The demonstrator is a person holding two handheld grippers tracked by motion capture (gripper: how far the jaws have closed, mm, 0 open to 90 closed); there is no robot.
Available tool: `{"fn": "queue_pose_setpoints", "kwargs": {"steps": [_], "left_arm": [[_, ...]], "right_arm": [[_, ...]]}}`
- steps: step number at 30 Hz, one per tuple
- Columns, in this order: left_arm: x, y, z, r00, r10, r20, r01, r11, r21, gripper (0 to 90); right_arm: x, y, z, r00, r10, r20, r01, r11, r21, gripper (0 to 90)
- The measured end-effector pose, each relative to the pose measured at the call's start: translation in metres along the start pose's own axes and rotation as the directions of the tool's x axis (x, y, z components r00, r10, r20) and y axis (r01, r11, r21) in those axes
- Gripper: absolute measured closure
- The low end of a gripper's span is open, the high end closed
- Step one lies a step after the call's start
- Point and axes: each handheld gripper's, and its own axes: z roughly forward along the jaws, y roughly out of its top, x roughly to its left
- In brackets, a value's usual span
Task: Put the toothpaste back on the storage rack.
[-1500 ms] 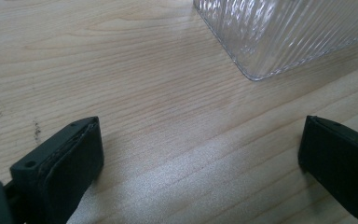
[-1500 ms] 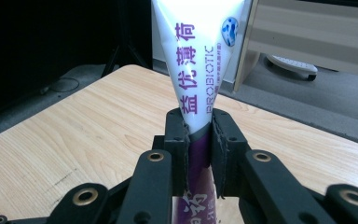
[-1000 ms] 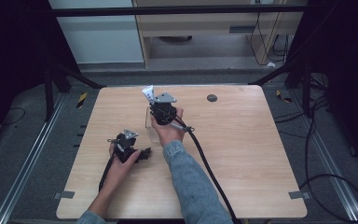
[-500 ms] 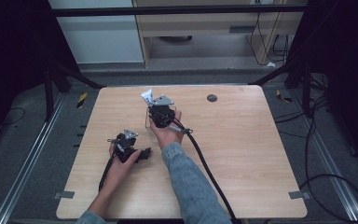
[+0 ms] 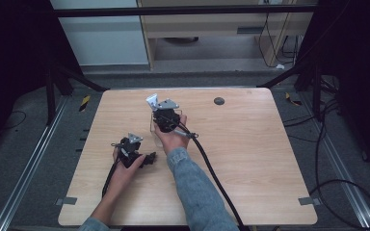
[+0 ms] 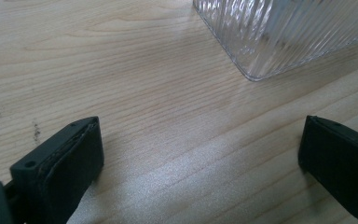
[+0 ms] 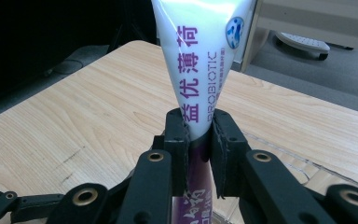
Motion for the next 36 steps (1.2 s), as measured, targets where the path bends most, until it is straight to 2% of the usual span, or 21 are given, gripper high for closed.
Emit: {"fn": "queue_pose_setpoints", "kwargs": {"steps": [36], "left_arm": [[0.0003, 0.0004, 0.0001, 1.0000, 0.006, 0.003, -0.006, 1.0000, 0.004, 0.0]], "right_arm": [[0.0028, 0.0035, 0.0061, 1.0000, 0.001, 0.004, -0.001, 1.000, 0.021, 77.0]]}}
